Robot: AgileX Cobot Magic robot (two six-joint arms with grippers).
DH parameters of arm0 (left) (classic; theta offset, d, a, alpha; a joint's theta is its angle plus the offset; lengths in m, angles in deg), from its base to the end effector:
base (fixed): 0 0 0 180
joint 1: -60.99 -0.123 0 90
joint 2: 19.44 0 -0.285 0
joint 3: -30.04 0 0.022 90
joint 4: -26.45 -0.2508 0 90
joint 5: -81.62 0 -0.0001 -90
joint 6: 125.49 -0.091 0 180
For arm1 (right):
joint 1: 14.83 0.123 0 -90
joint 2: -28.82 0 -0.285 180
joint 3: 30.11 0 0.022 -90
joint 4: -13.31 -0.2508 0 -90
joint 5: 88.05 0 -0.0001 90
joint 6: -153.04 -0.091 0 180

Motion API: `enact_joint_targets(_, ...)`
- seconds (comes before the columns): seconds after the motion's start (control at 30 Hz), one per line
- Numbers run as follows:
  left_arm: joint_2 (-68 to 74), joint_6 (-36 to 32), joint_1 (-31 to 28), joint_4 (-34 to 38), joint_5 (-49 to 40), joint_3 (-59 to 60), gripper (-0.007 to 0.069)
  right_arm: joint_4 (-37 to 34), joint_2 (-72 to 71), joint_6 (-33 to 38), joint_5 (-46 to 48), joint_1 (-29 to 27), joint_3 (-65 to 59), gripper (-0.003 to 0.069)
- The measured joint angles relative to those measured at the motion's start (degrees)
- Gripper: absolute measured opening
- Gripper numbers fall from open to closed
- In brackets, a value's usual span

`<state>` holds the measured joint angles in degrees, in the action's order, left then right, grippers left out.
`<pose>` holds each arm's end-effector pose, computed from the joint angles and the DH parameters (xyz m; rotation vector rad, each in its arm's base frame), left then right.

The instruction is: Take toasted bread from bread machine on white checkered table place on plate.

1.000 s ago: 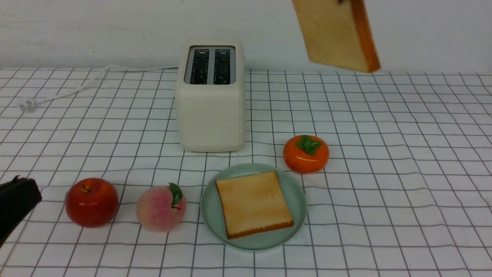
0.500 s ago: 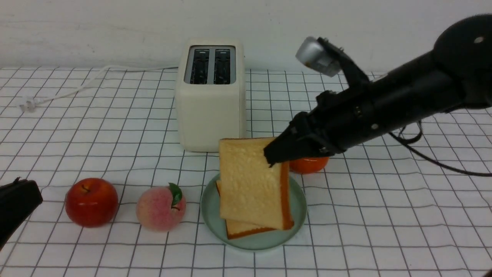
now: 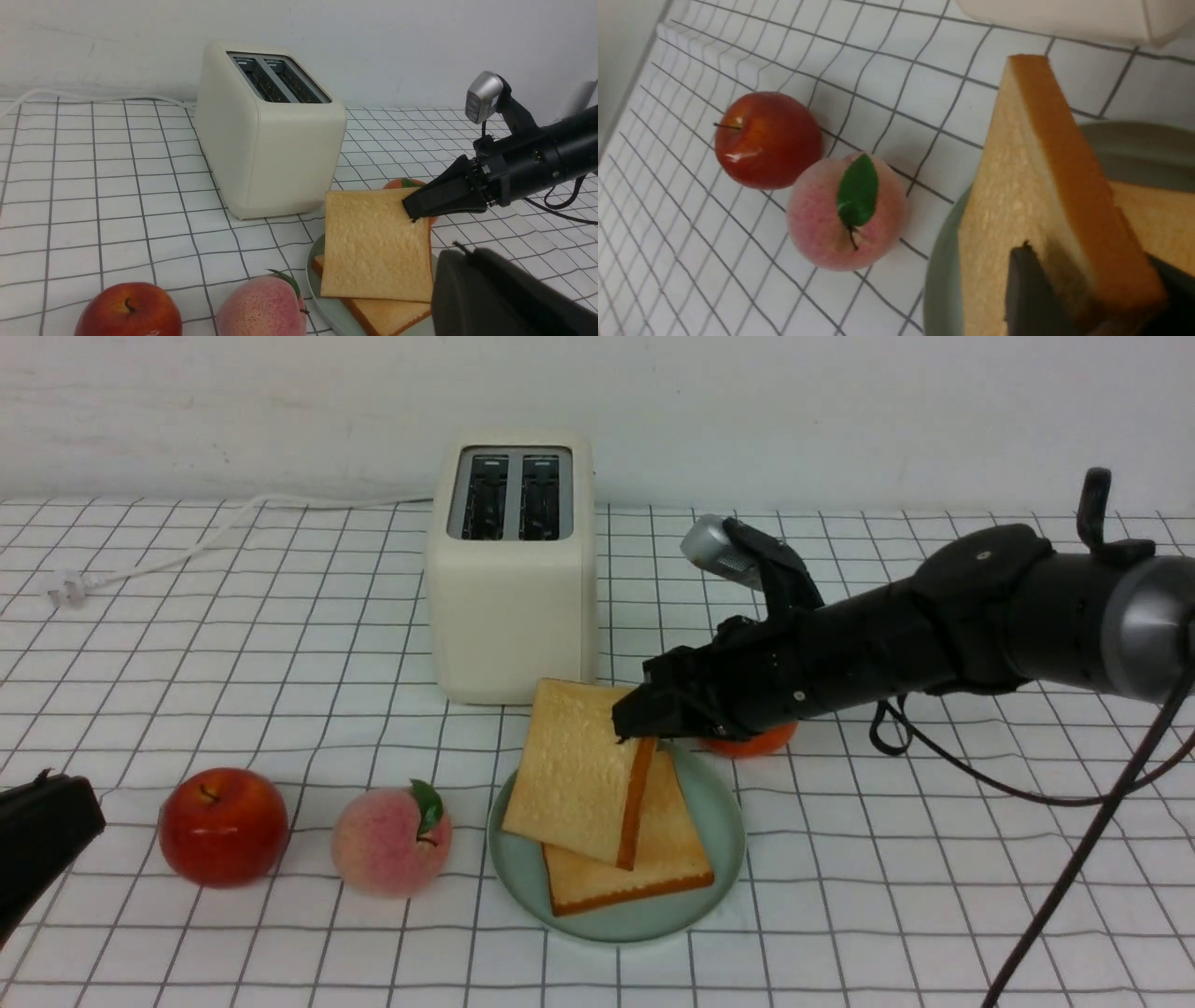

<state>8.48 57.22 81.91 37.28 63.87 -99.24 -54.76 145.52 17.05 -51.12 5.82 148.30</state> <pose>0.0729 -0.0335 0.3177 0.1606 1.6934 -0.4930 0.3691 0.1934 0.2257 -0.3375 2.3810 1.0284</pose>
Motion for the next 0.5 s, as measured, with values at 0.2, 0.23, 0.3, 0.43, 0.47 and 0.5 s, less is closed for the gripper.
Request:
enact_joint_targets(0.2, 0.0, 0.0, 0.0, 0.0, -0.09, 0.0, -0.0006, 10.02, -3.06, -3.27, 2.16, -0.26, 0.0, 0.0505)
enact_joint_targets(0.23, 0.0, 0.0, 0.0, 0.0, -0.09, 0.0, -0.0005, 12.56, -4.84, -5.34, 2.58, -0.51, 0.0, 0.0518)
enact_joint_targets(0.3, 0.0, 0.0, 0.0, -0.12, -0.16, 0.0, -0.0005, 17.84, -8.19, -9.58, 3.04, -0.88, 0.0, 0.0522)
enact_joint_targets(0.43, 0.0, 0.0, 0.0, -0.16, -0.56, 0.0, -0.0002, 30.29, -16.14, -18.89, 6.17, -1.13, 0.0, 0.0479)
enact_joint_targets(0.47, 0.0, 0.0, 0.0, -0.16, -0.54, 0.0, -0.0002, 36.84, -21.17, -23.84, 9.43, -1.13, 0.0, 0.0436)
enact_joint_targets(0.5, 0.0, 0.0, 0.0, -0.16, -0.6, 0.0, 0.0, 38.99, -22.95, -25.47, 11.42, -1.13, 0.0, 0.0419)
